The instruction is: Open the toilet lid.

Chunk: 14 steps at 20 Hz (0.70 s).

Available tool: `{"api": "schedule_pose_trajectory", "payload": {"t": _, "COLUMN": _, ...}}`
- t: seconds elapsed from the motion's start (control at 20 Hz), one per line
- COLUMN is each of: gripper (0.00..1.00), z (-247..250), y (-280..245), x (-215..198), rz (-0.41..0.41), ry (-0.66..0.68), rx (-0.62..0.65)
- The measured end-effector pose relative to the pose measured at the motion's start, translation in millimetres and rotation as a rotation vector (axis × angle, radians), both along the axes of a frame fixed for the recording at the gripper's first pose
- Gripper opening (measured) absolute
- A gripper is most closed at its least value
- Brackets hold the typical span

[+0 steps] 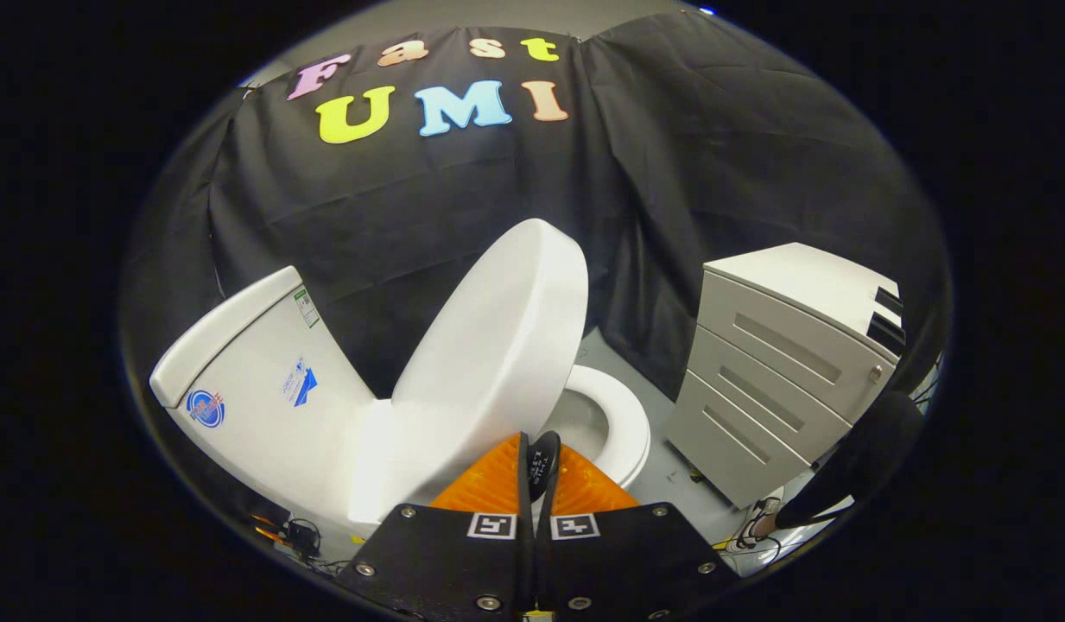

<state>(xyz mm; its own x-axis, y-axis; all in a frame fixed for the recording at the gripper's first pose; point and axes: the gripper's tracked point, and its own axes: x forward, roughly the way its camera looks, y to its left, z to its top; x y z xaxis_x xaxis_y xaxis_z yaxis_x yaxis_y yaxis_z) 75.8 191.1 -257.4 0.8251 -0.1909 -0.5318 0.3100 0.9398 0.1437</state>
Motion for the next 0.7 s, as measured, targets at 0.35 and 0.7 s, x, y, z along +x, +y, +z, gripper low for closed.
{"api": "schedule_pose_trajectory", "payload": {"t": 0.35, "gripper": 0.0, "z": 21, "y": 19, "x": 4, "rz": 0.055, "ry": -0.003, "rx": -0.095}}
{"api": "schedule_pose_trajectory", "payload": {"t": 0.7, "gripper": 0.0, "z": 38, "y": 39, "x": 8, "rz": 0.098, "ry": -0.025, "rx": -0.147}}
